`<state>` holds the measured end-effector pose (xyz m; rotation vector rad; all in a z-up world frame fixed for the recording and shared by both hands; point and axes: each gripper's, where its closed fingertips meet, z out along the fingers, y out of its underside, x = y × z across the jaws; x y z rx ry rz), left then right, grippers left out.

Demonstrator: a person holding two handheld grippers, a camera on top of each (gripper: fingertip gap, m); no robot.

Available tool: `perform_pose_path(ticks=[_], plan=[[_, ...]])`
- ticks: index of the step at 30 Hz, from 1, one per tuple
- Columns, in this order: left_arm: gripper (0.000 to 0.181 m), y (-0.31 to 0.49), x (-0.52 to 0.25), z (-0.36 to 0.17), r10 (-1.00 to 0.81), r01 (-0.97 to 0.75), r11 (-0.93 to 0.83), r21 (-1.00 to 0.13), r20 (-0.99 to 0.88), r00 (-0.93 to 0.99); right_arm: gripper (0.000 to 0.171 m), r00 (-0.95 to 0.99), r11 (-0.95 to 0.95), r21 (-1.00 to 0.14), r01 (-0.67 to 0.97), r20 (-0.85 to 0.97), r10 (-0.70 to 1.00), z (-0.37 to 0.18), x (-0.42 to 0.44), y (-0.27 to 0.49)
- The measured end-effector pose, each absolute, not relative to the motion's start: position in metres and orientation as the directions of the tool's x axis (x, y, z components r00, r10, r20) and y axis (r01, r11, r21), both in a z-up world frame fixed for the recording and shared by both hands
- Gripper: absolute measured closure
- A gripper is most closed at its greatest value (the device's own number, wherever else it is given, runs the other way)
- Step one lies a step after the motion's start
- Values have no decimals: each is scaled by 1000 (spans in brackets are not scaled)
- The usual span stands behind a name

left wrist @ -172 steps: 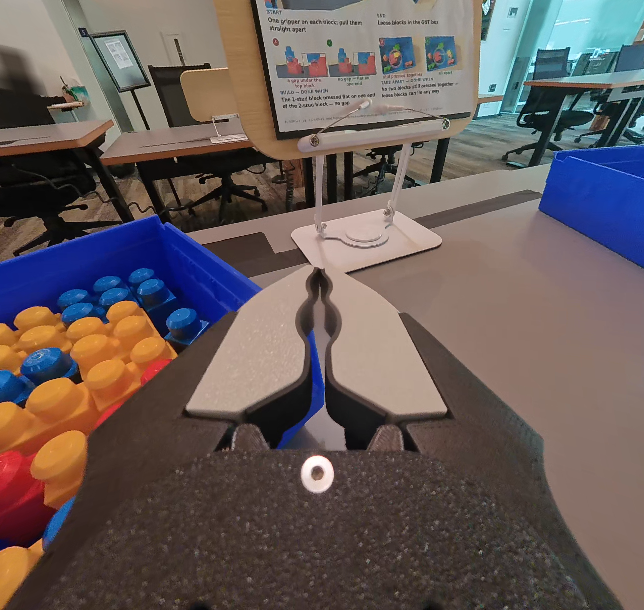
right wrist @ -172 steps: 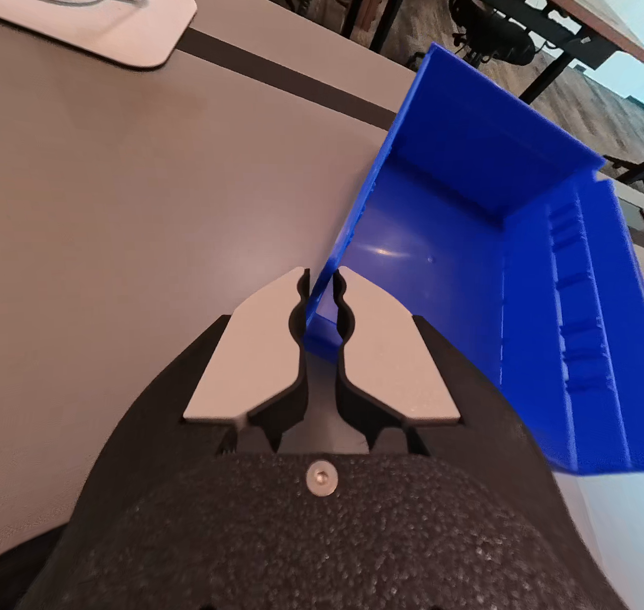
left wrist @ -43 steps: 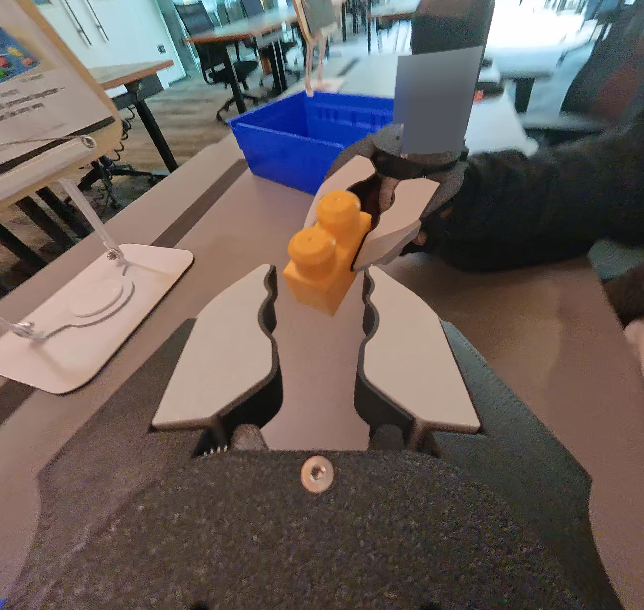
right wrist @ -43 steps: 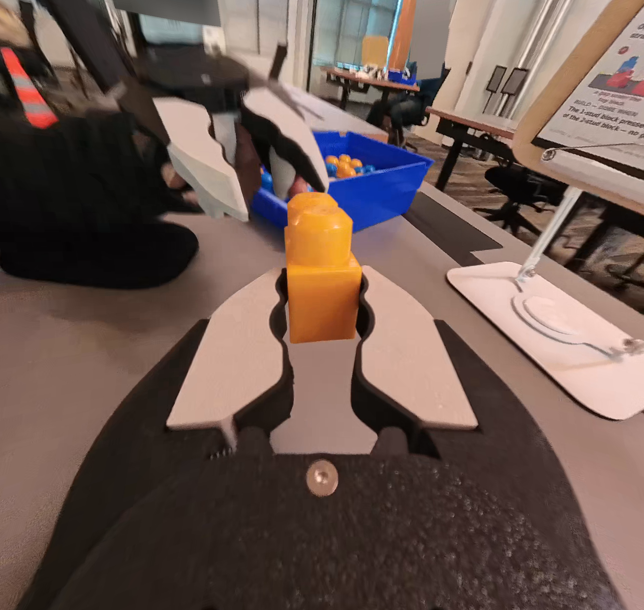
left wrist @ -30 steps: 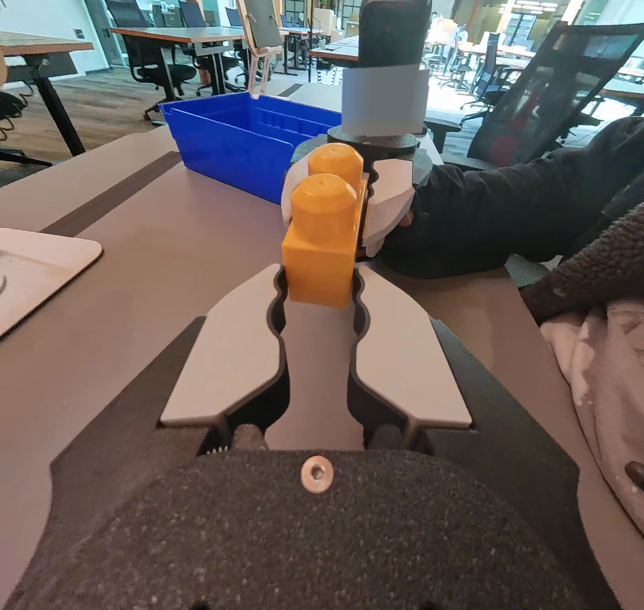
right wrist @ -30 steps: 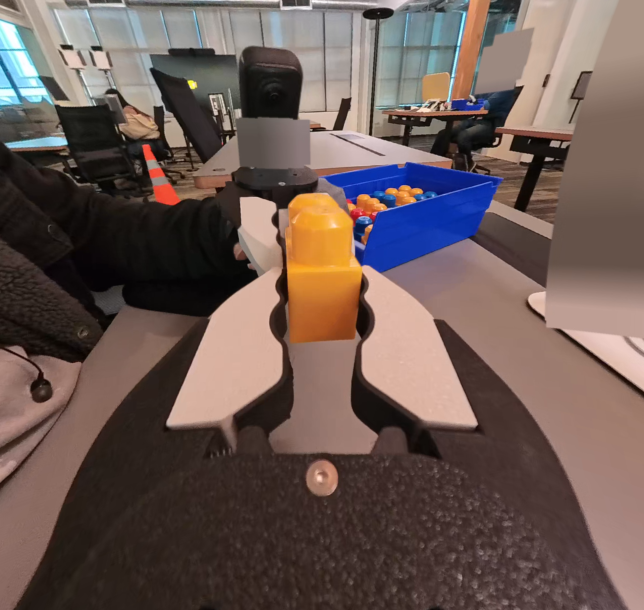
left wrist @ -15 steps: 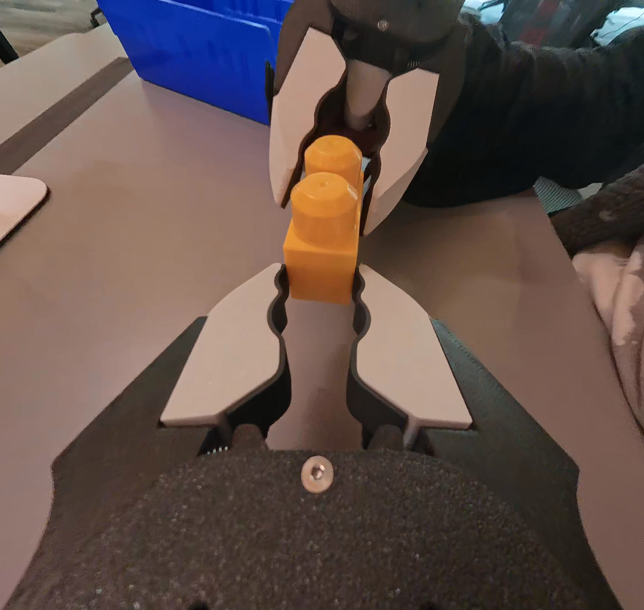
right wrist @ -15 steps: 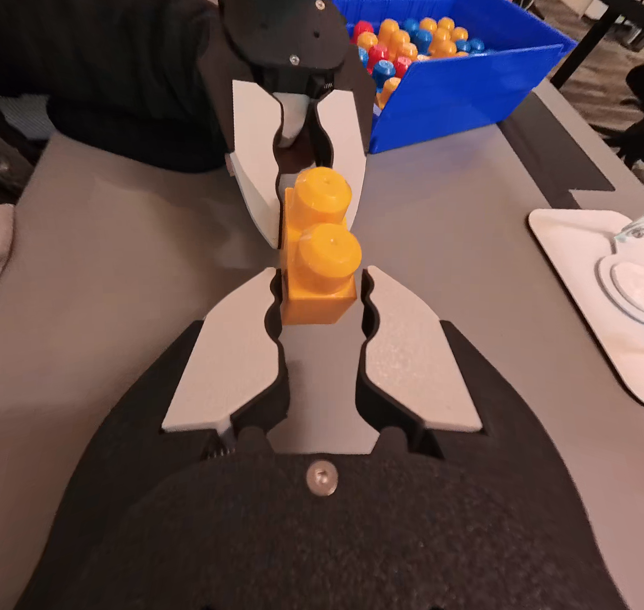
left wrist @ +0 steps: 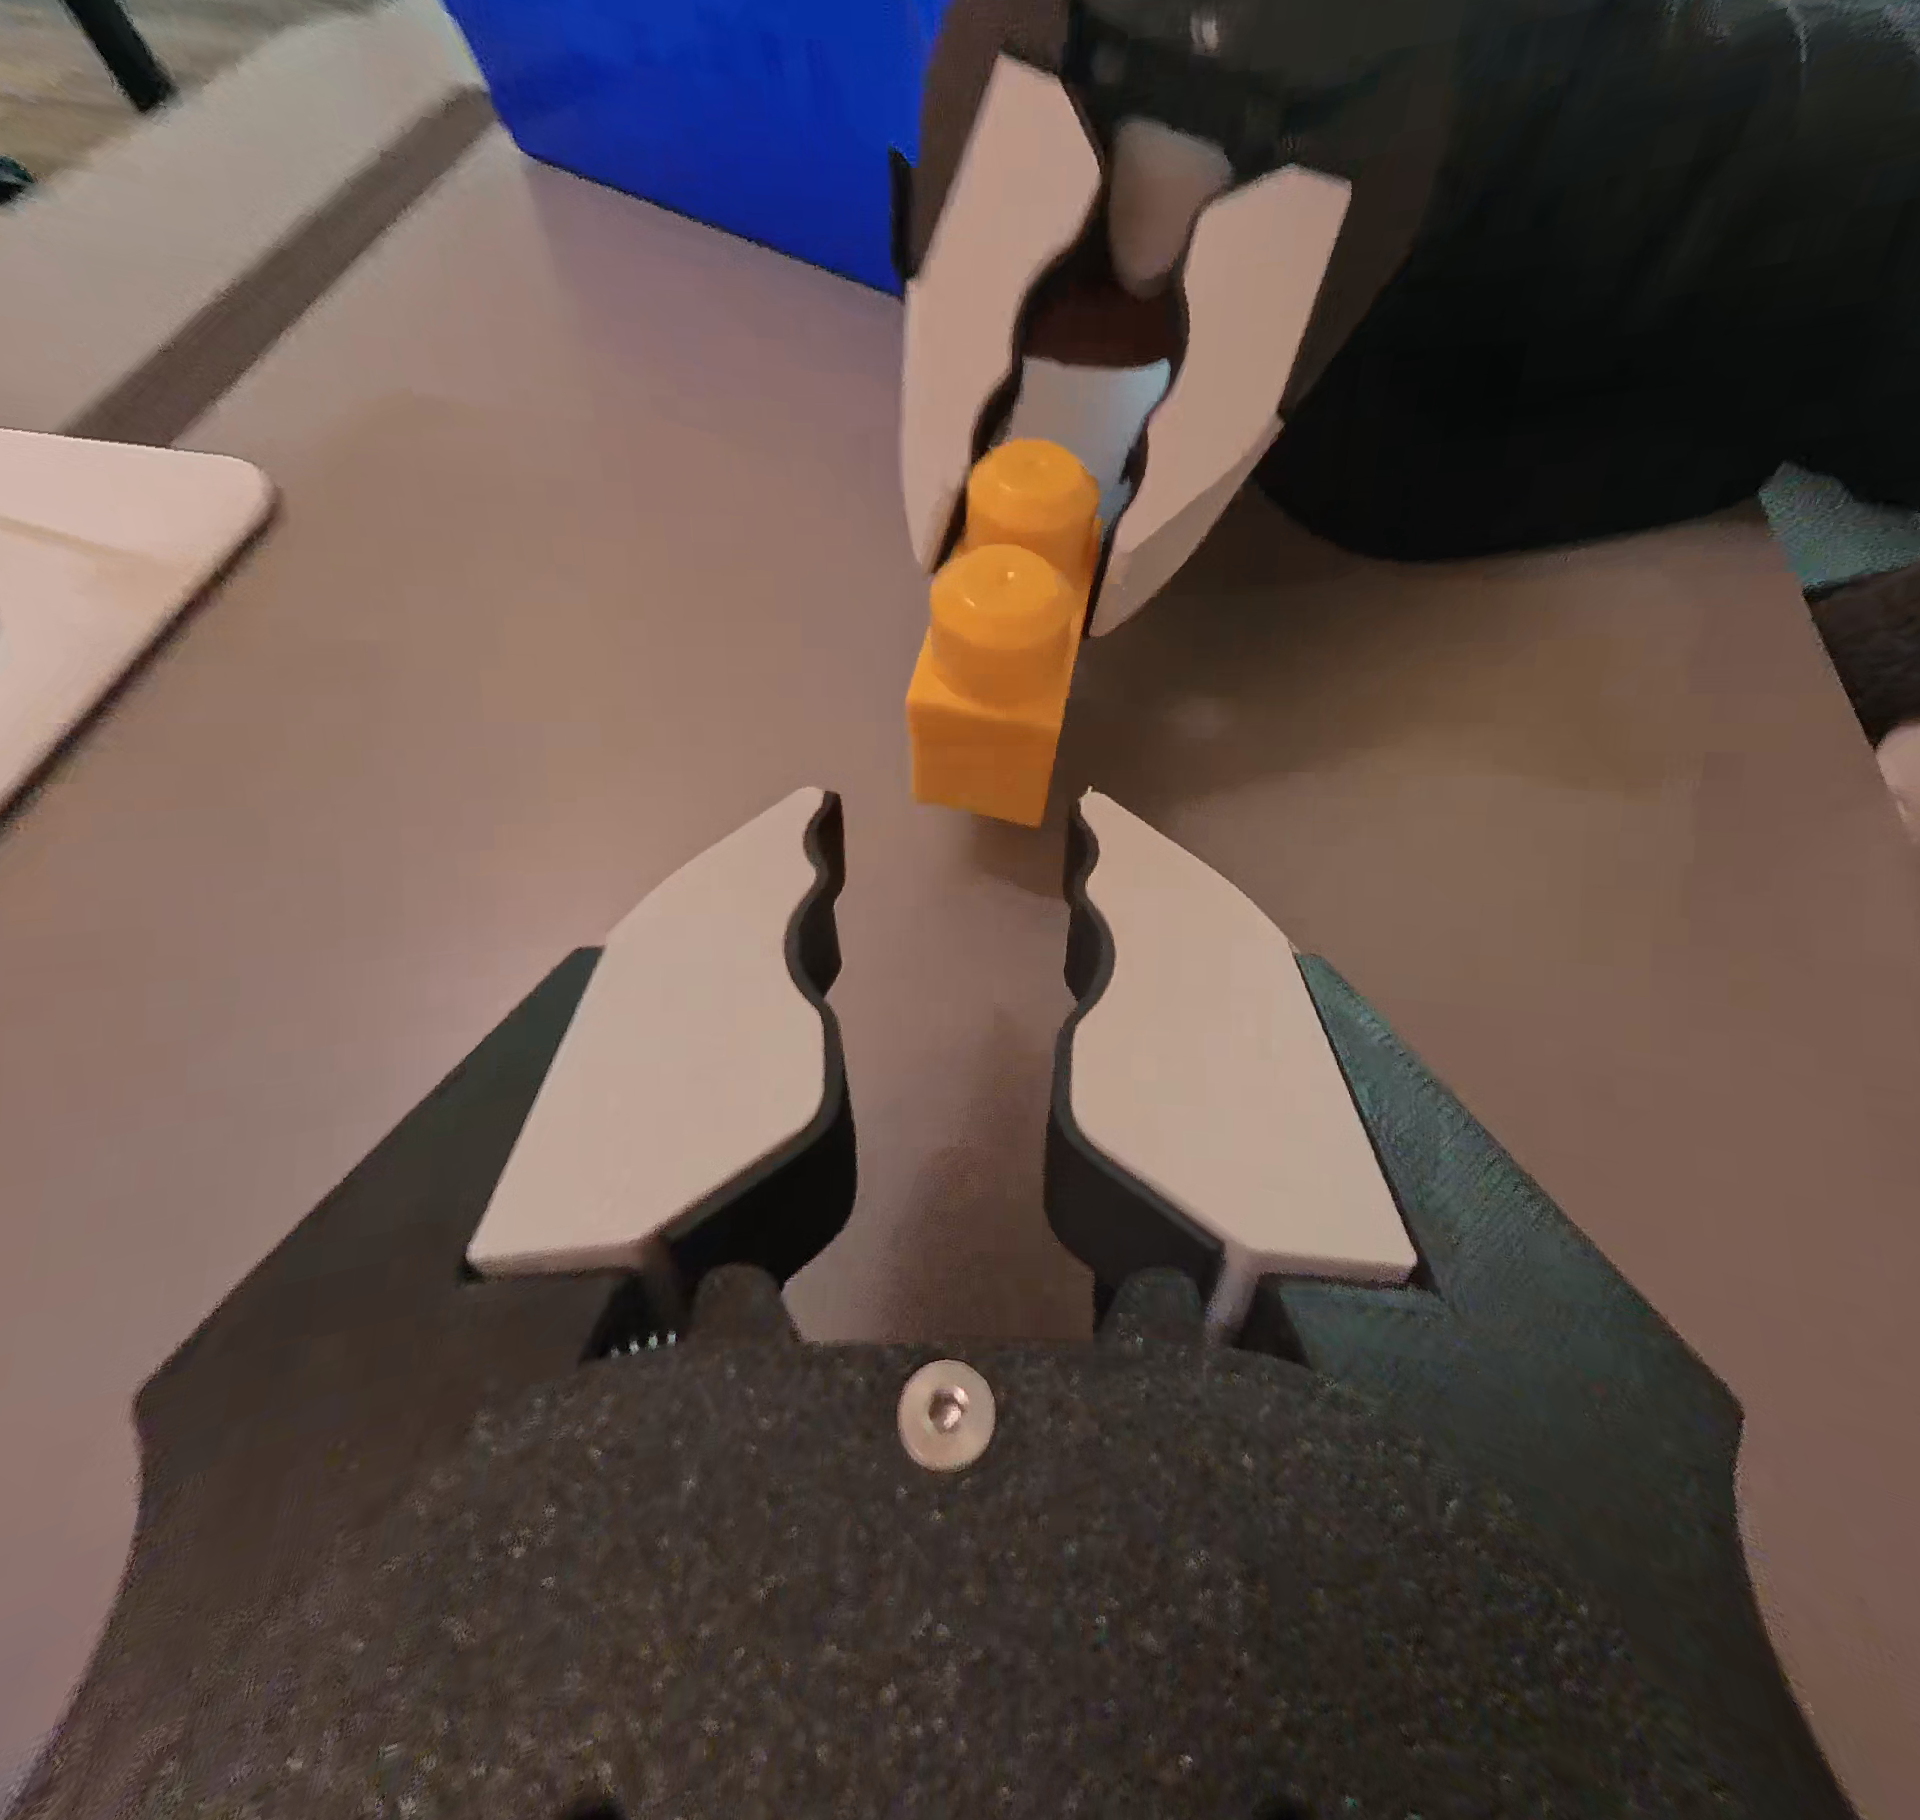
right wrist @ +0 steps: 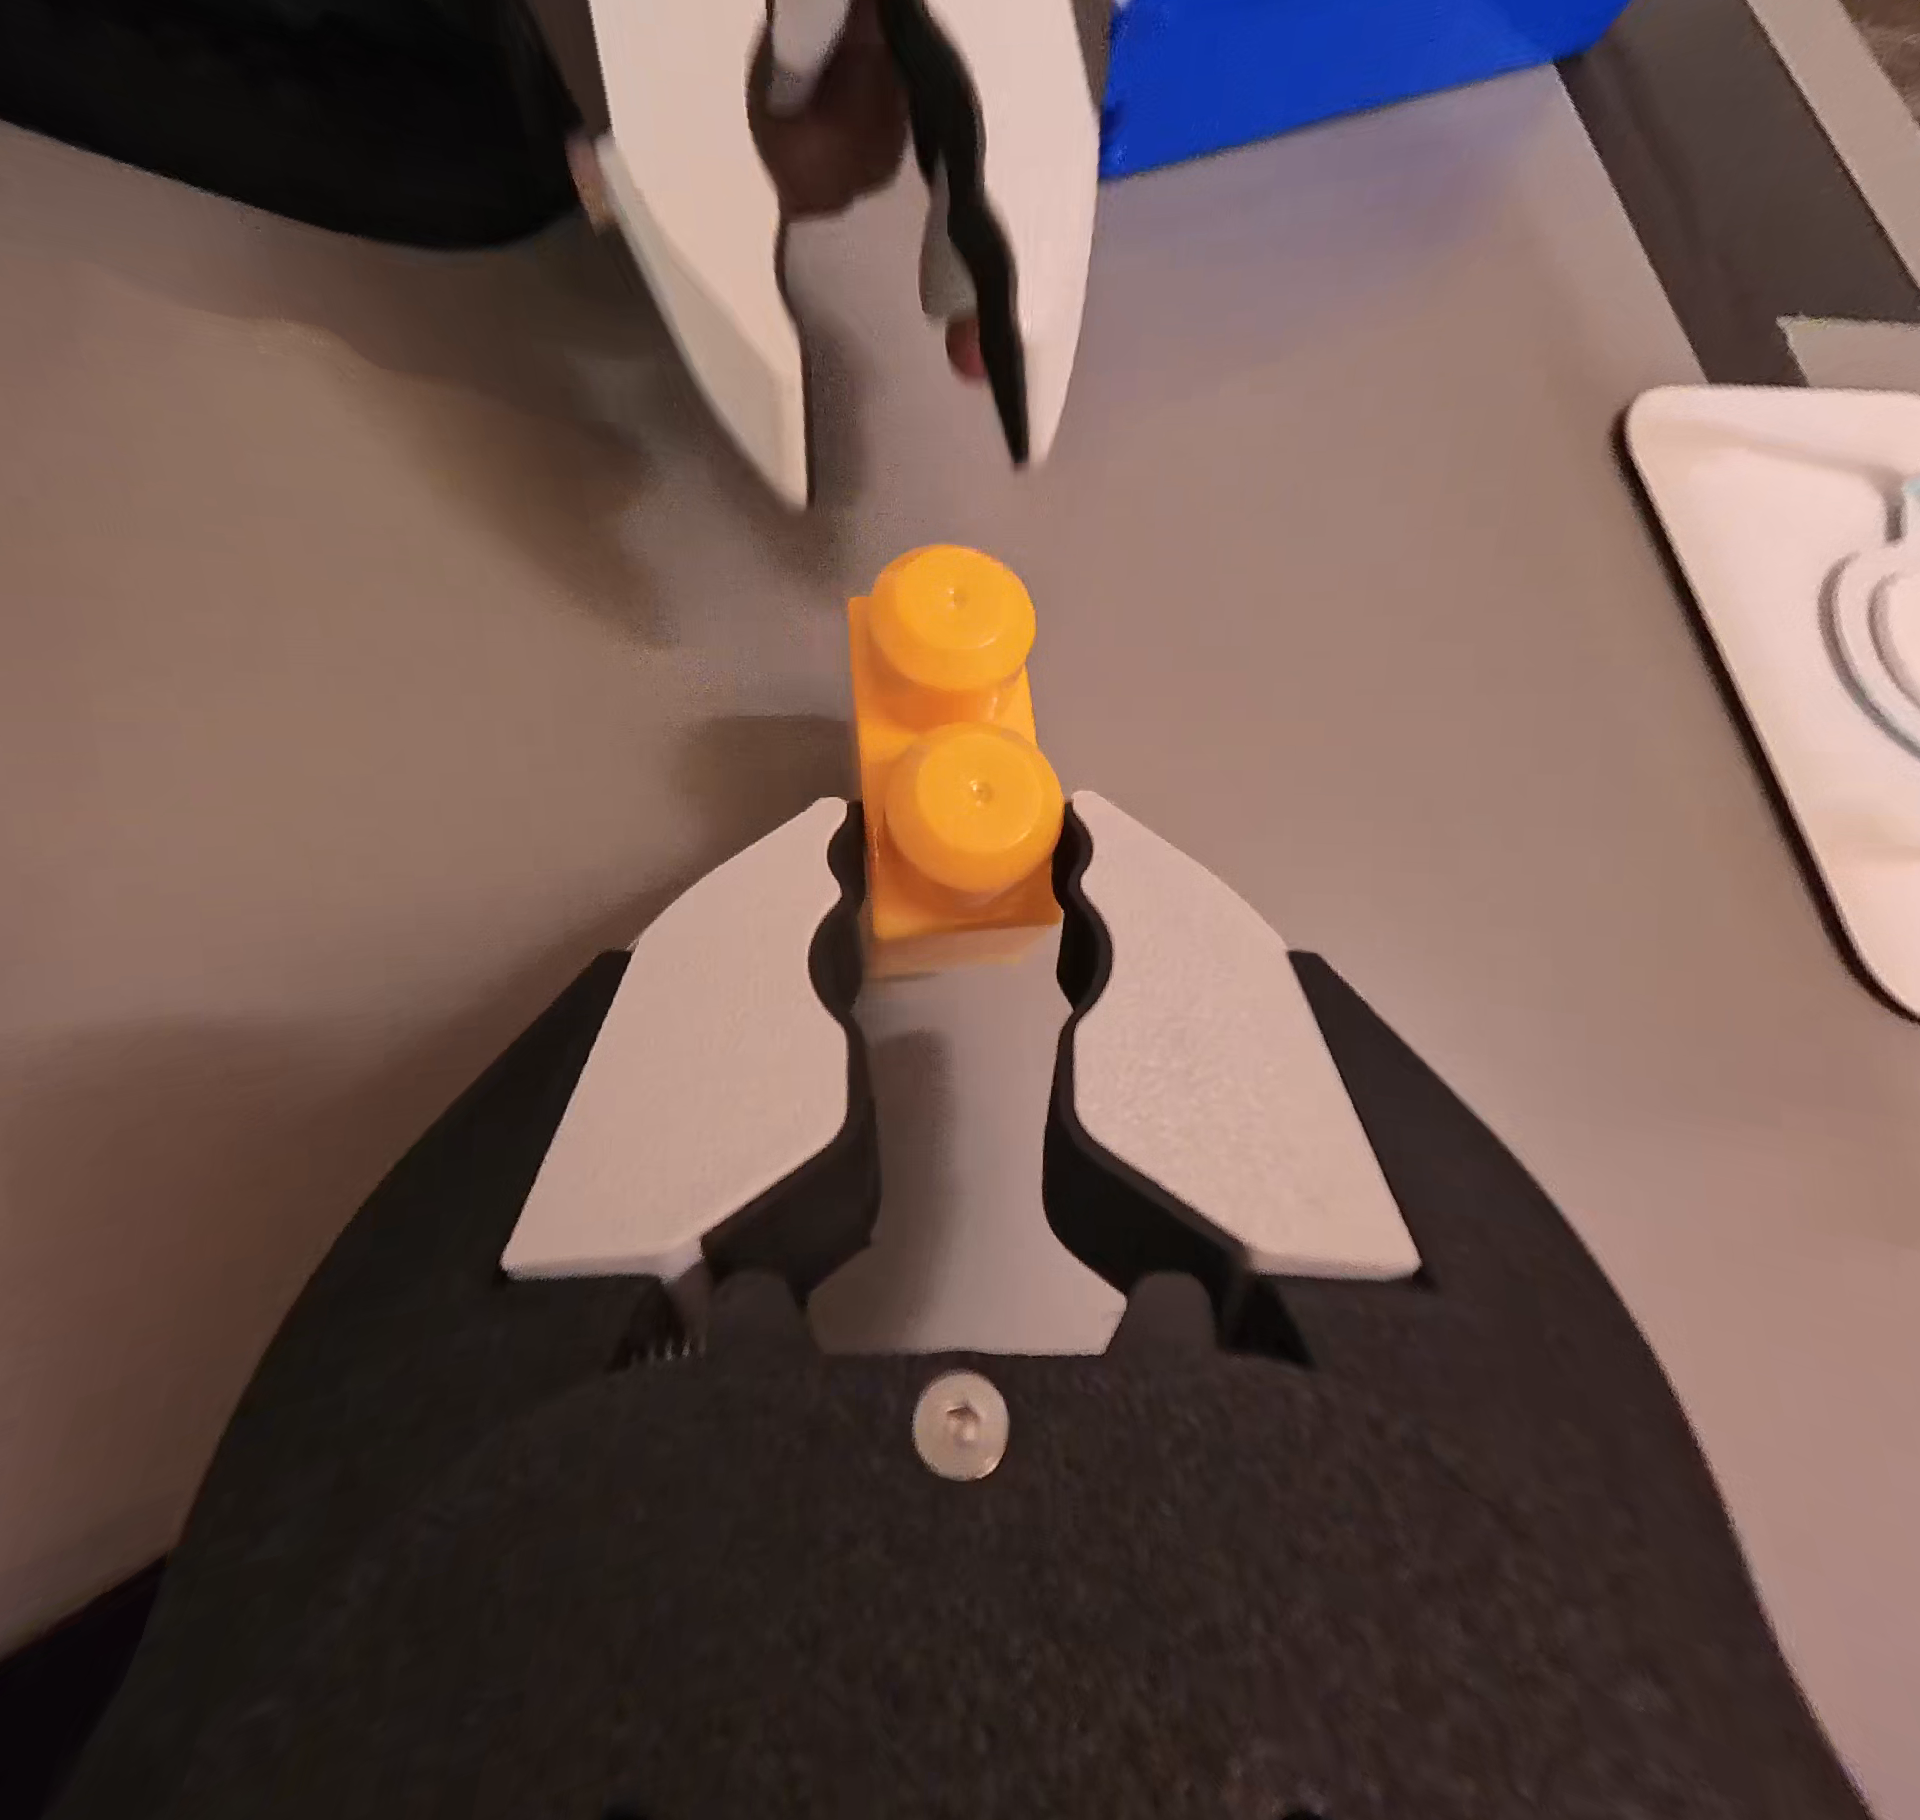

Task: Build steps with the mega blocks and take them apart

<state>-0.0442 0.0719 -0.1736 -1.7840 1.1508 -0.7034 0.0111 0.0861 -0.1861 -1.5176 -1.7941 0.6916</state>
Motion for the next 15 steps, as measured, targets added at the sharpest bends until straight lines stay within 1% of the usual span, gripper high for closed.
perform_pose_path(ticks=[5, 7, 10, 12, 15], plan=[[145, 87, -82, -124, -836, -318, -132, -939, -67, 544, 137, -11, 127, -732, 669, 161, 987, -194, 22, 107], [147, 90, -110, -106, -788, -300, -127, -946, -87, 609, 137, 10, 104, -717, 689, 154, 988, -198, 25, 112], [151, 99, -163, -79, -671, -266, -129, -955, -113, 733, 137, 25, 82, -703, 706, 141, 990, -205, 27, 117], [152, 108, -199, -73, -579, -281, -173, -944, -133, 804, 137, 27, 73, -703, 707, 131, 991, -207, 27, 119], [150, 121, -243, -78, -496, -389, -268, -881, -220, 840, 137, 13, 73, -699, 711, 117, 993, -209, 29, 118]])
